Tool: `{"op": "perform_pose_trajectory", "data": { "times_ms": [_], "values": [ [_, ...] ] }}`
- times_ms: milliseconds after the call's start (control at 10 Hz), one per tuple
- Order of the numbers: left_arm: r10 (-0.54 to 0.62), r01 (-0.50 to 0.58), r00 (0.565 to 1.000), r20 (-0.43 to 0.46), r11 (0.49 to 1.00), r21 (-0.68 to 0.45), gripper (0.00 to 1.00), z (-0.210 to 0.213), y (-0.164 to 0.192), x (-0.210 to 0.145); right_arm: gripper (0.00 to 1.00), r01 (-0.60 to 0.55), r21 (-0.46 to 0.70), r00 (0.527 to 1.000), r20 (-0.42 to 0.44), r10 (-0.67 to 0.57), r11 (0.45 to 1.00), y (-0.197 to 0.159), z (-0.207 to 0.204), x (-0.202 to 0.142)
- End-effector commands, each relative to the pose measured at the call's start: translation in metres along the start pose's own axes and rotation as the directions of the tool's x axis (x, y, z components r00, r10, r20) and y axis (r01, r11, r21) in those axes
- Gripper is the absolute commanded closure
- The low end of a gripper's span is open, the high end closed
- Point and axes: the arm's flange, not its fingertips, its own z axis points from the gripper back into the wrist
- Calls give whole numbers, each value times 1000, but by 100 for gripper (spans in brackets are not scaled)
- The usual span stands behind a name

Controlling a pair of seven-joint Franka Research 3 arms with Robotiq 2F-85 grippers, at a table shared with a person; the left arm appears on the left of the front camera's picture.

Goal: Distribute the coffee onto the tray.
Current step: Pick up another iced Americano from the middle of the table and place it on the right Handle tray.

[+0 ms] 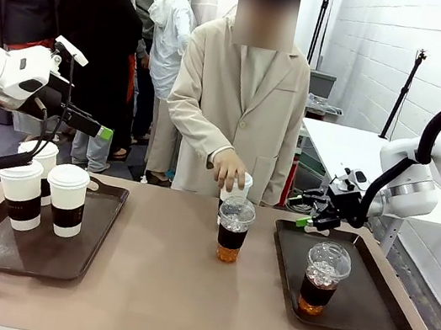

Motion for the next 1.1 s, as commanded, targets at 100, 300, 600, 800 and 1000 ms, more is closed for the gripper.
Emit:
{"op": "perform_pose_trajectory", "data": {
  "times_ms": [100,300,600,800,1000],
  "values": [
    [9,-9,1000,-3,1000,3,0,-1,0,-1,0,11,-18,1000,23,-11,1000,11,3,-3],
    [9,-9,1000,-3,1000,3,0,-1,0,-1,0,12,-17,1000,25,-12,1000,11,3,-3],
    [9,-9,1000,-3,1000,3,0,-1,0,-1,0,11,-14,1000,23,-11,1000,11,4,-3],
    [9,-9,1000,-3,1000,3,0,-1,0,-1,0,11,-8,1000,27,-11,1000,8,2,-3],
    [9,-9,1000,-3,1000,3,0,-1,0,-1,0,4,13,1000,30,-4,1000,-2,-6,0]
  ]
}}
